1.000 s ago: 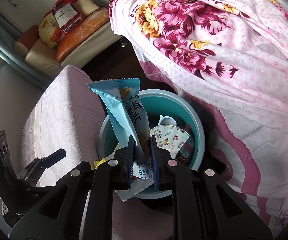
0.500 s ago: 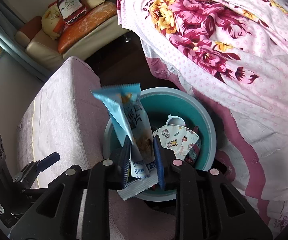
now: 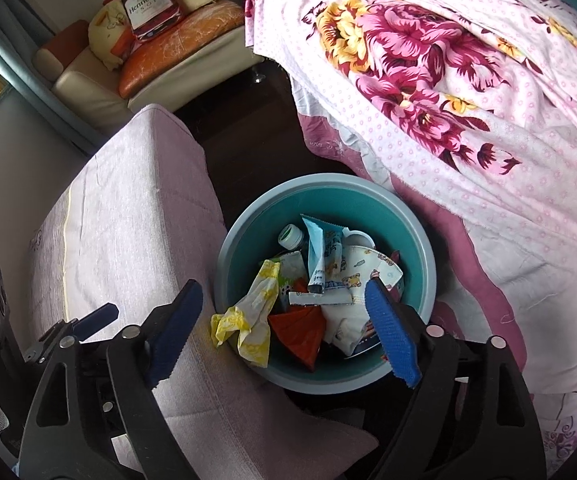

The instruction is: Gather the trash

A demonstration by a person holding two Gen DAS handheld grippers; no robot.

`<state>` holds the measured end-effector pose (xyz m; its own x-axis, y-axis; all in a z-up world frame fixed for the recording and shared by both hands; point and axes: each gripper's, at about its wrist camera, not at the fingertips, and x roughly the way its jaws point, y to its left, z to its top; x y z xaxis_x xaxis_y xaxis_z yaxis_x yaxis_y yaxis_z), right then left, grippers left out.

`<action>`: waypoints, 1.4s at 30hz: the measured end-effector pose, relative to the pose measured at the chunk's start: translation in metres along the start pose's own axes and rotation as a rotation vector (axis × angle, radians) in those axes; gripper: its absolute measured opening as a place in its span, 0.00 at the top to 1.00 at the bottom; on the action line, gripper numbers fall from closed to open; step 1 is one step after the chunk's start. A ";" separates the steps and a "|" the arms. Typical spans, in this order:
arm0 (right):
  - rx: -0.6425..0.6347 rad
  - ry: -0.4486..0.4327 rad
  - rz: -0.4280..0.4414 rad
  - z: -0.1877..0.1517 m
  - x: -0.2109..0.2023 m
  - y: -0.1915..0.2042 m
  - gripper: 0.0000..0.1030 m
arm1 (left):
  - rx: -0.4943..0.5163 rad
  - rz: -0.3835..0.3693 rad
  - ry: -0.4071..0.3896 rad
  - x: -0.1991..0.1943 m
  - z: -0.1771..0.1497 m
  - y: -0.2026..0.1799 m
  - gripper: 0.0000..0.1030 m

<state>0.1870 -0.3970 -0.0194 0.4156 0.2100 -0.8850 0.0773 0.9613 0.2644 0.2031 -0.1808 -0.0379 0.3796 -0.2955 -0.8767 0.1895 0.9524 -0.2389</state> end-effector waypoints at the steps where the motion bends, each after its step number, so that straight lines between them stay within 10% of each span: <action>1: -0.004 0.000 -0.003 -0.001 -0.001 0.001 0.18 | 0.000 0.004 -0.004 -0.002 -0.001 0.000 0.11; 42: -0.203 -0.092 -0.069 -0.077 -0.068 0.064 0.11 | -0.141 0.121 -0.101 -0.088 -0.068 0.048 0.04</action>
<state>0.0936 -0.3357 0.0287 0.4973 0.1346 -0.8570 -0.0716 0.9909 0.1141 0.1173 -0.1041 -0.0002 0.4817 -0.1775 -0.8582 0.0113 0.9805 -0.1964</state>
